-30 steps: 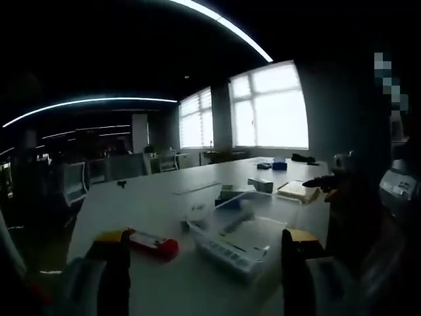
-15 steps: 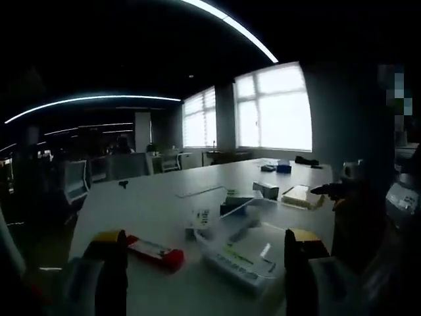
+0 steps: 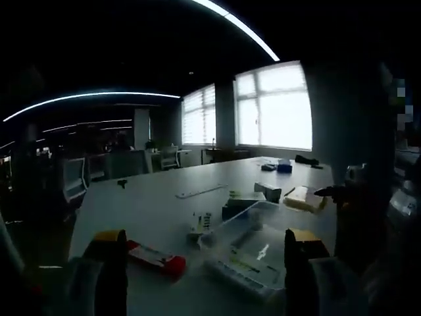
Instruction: Arrange the small medicine boxes into an aligned row inside the storage area until every box is upright, visible, and separated from the surrounding clutter.
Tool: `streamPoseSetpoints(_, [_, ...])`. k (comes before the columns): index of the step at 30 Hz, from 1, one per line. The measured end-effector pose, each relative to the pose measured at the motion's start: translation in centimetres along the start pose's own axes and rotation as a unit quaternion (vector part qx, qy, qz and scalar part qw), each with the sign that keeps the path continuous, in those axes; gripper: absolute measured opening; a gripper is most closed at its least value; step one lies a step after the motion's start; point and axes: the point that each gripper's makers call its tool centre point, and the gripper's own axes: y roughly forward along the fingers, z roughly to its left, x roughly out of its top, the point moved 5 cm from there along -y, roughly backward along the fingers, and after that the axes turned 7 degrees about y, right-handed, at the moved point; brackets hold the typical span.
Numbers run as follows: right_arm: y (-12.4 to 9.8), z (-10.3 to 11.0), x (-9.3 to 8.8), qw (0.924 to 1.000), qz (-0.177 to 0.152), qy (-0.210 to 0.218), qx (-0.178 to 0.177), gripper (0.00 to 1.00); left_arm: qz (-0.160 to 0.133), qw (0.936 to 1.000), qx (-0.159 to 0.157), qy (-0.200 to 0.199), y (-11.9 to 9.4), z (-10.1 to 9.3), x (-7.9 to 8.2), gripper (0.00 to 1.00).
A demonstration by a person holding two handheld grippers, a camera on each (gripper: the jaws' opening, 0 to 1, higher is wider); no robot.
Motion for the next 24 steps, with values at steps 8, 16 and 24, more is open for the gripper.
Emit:
streamPoseSetpoints(8, [-0.1,-0.1,0.1,1.0,0.0,-0.001,-0.001,0.92,0.006,1.0,-0.006,-0.001,0.9,0.5,0.4,1.0])
streamPoseSetpoints(16, [0.2,-0.1,-0.1,1.0,0.002,-0.002,-0.003,0.92,0.013,0.9999,-0.007,-0.001,1.6,0.8,0.5,1.0])
streamPoseSetpoints(24, [0.1,-0.1,-0.1,1.0,-0.001,0.0,-0.006,0.92,0.017,0.9998,-0.007,-0.005,2.2,1.2,0.6,1.0])
